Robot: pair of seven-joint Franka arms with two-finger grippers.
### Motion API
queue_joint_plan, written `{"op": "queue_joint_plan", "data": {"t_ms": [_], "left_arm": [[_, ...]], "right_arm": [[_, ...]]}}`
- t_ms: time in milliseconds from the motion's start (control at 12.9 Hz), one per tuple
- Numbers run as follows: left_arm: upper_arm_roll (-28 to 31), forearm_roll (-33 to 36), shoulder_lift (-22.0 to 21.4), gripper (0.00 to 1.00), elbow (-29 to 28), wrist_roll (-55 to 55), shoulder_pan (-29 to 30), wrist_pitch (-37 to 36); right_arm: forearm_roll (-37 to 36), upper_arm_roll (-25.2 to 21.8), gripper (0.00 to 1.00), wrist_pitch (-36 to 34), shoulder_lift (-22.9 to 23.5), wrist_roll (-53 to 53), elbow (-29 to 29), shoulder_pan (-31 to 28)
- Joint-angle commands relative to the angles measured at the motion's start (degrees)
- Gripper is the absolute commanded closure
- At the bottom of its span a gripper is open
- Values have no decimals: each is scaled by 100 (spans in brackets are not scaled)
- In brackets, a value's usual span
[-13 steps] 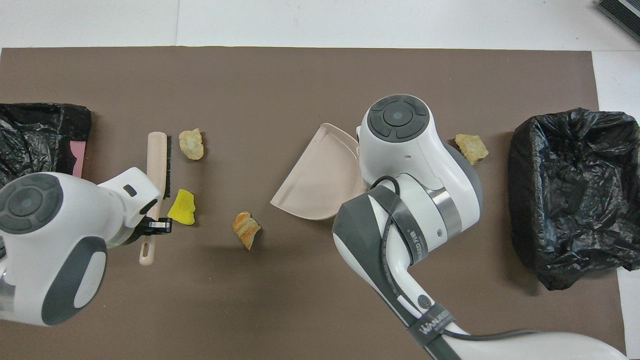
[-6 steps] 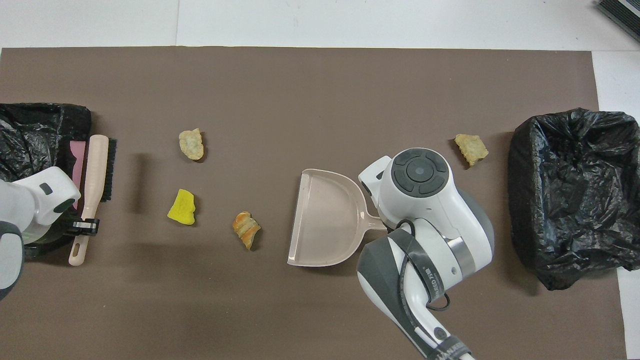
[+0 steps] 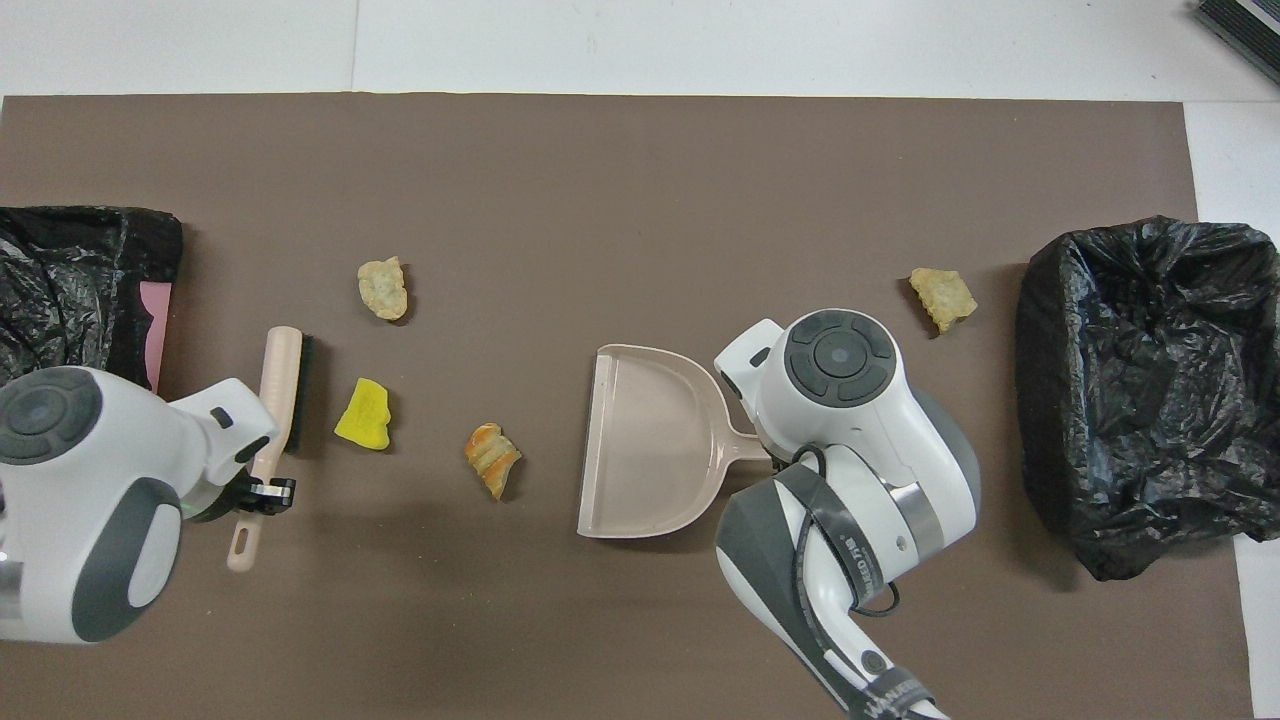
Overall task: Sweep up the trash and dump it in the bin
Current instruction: 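Sweep the sponge and bread pieces into the dustpan with the left gripper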
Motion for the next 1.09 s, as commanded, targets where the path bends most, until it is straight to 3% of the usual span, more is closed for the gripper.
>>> {"op": "queue_joint_plan", "data": {"t_ms": [0, 544, 1011], "left_arm": [[42, -216, -200, 100, -238, -551, -611, 80], [42, -1675, -139, 100, -291, -1877, -2141, 317], [42, -2441, -131, 100, -169, -2300, -3178, 624]], "right_arm": [[-254, 18, 100, 219, 103, -147, -31, 109], [-308, 44, 100, 703, 429, -68, 22, 321], [-326, 35, 100, 694, 438, -68, 40, 321]]}}
